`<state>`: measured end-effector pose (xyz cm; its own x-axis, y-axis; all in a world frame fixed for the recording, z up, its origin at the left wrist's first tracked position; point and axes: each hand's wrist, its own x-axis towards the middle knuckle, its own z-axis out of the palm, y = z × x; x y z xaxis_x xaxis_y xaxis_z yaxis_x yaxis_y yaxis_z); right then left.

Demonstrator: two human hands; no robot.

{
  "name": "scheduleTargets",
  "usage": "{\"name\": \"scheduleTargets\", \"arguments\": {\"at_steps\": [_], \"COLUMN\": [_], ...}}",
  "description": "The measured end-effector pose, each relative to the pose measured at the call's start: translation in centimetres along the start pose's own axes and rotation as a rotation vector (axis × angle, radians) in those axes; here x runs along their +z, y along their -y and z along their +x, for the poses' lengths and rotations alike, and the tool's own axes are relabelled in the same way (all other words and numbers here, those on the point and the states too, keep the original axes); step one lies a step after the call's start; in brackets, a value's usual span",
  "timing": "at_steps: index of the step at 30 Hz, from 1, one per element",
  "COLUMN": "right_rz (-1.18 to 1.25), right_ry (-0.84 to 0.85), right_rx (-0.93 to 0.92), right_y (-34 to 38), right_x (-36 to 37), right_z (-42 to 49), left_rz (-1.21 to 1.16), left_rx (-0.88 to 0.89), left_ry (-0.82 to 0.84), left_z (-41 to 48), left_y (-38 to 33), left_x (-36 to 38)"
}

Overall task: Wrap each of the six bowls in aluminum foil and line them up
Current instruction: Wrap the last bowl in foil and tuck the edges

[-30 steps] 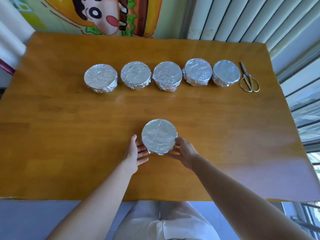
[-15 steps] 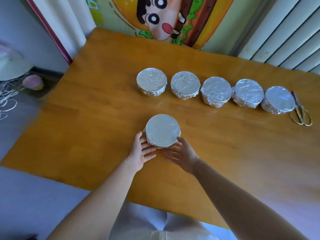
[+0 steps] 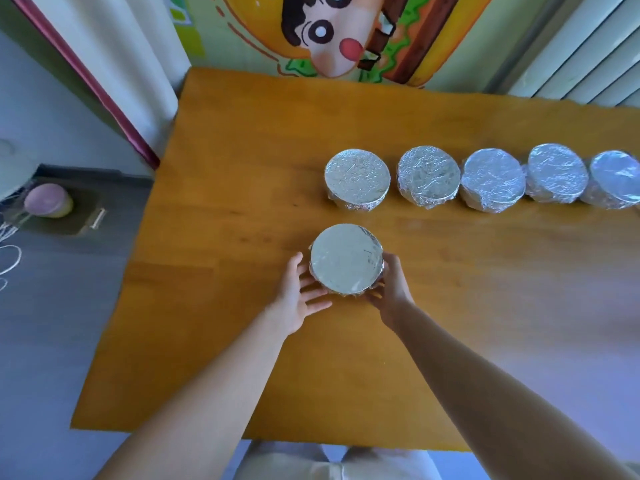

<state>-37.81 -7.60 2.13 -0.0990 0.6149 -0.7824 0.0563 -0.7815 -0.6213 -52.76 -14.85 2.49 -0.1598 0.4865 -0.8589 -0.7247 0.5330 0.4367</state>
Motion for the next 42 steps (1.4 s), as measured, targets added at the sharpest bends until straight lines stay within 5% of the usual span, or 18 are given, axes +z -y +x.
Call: {"name": "scheduleTargets", "arguments": {"at_steps": [13, 20, 24, 42], "right_rz": [0.047, -0.267, -0.233, 0.033], "right_ry": [0.224, -0.092, -0.078, 0.043], "right_rx": [0.051, -0.131, -0.301, -0.019], "right_y": [-0.4, -0.1, 0.0, 0.6], "right_x": [8.5, 9.7, 9.0, 9.5], "right_z": [1.4, 3.0, 2.7, 1.7], "left_rz": [-0.069, -0.010, 0.045, 0.436], "left_rx": [0.157, 0.107, 0.121, 0.467], "left_ry": [-0.090, -0.076, -0.116, -0.265], "left_z": [1.6, 2.3, 2.7, 2.9], "left_y": [-6.1, -7.2, -7.1, -6.5], "left_x": [-6.0, -7.1, -6.9, -6.4]}}
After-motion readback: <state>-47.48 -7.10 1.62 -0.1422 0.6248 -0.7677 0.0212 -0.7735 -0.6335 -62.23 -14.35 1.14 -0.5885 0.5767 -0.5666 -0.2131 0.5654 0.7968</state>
